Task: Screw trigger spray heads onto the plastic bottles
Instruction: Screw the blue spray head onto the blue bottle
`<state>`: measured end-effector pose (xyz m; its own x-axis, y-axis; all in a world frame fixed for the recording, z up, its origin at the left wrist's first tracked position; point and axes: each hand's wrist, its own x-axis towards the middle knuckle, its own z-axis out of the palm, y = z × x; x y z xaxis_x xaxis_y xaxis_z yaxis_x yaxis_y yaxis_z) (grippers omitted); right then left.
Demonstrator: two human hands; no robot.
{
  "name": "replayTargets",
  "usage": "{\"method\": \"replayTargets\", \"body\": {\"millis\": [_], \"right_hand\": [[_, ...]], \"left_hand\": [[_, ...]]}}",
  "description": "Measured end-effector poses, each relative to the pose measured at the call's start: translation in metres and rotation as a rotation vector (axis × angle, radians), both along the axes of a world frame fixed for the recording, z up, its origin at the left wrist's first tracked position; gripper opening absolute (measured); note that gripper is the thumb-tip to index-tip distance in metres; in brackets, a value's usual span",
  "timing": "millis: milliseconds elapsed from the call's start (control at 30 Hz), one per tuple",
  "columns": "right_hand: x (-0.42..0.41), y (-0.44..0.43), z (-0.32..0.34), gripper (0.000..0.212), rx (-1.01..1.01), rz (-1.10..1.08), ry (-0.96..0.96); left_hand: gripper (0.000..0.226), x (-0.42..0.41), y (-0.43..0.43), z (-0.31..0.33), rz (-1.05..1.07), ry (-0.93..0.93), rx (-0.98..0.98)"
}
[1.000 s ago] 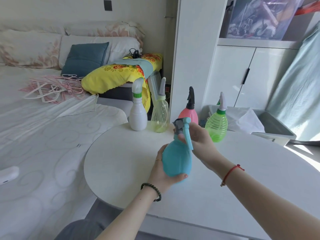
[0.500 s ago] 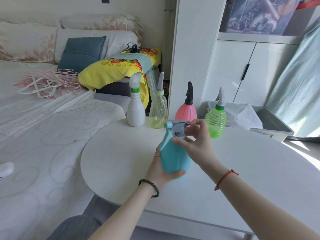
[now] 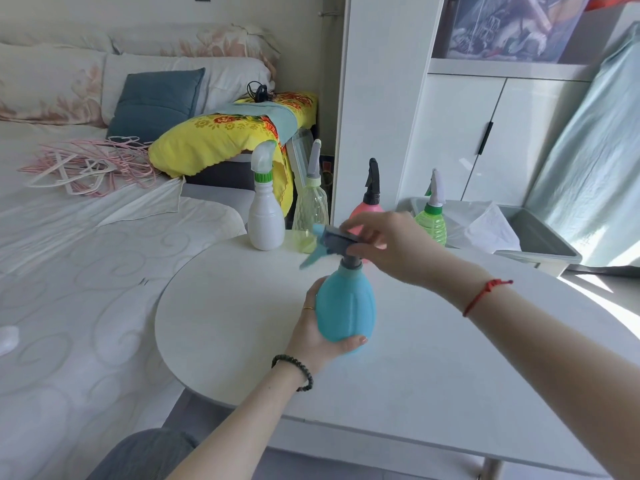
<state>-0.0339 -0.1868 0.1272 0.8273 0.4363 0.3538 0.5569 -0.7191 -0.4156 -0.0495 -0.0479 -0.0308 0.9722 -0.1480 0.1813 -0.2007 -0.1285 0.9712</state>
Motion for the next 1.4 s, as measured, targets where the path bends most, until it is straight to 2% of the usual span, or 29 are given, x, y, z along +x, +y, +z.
{"method": "replayTargets", "body": {"millis": [67,100,167,233,267,333,400,667,900,1067,1267,1400], "right_hand": [[0.003,0.003,0.01,0.026,-0.047,-0.042,0.068],[0.004,0.004,0.013,0.016,-0.044,-0.051,0.096],[0.006,0.003,0.02,0.016,-0.092,-0.07,0.016],[0.006,0.001,0.027,0.047,-0.299,-0.031,-0.09],[0.006,0.0,0.03,0.056,-0.44,0.008,-0.104],[0.005,0.001,0.033,0.043,-0.645,0.099,-0.147],[0.006,0.003,0.032,0.026,-0.706,0.121,-0.162],[0.009,0.016,0.021,0.028,-0.436,-0.063,-0.118],[0.006,0.023,0.022,0.03,-0.461,-0.171,-0.092],[0.002,0.033,0.011,0.028,-0.513,-0.265,-0.171],[0.004,0.017,-0.003,0.018,-0.363,-0.193,-0.184],[0.003,0.007,-0.006,0.02,-0.262,-0.175,-0.188]], "left_hand": [[0.087,0.0,0.0,0.002,-0.005,-0.009,-0.001],[0.087,0.0,0.0,0.002,-0.007,-0.008,-0.004],[0.088,0.0,0.0,0.002,-0.011,-0.007,-0.011],[0.087,0.0,0.0,0.002,-0.014,-0.008,-0.01],[0.087,0.0,0.0,0.001,-0.015,-0.007,-0.01],[0.087,0.001,0.0,0.001,-0.015,-0.005,-0.012],[0.086,0.001,-0.001,0.0,-0.013,-0.012,-0.012],[0.087,0.001,-0.001,-0.002,-0.004,-0.016,-0.01],[0.088,0.0,-0.003,0.0,0.008,-0.01,0.015],[0.089,-0.003,-0.004,0.001,0.052,-0.014,0.026],[0.106,-0.008,-0.014,-0.005,0.148,-0.046,0.154],[0.107,-0.012,-0.014,-0.004,0.145,-0.044,0.24]]}}
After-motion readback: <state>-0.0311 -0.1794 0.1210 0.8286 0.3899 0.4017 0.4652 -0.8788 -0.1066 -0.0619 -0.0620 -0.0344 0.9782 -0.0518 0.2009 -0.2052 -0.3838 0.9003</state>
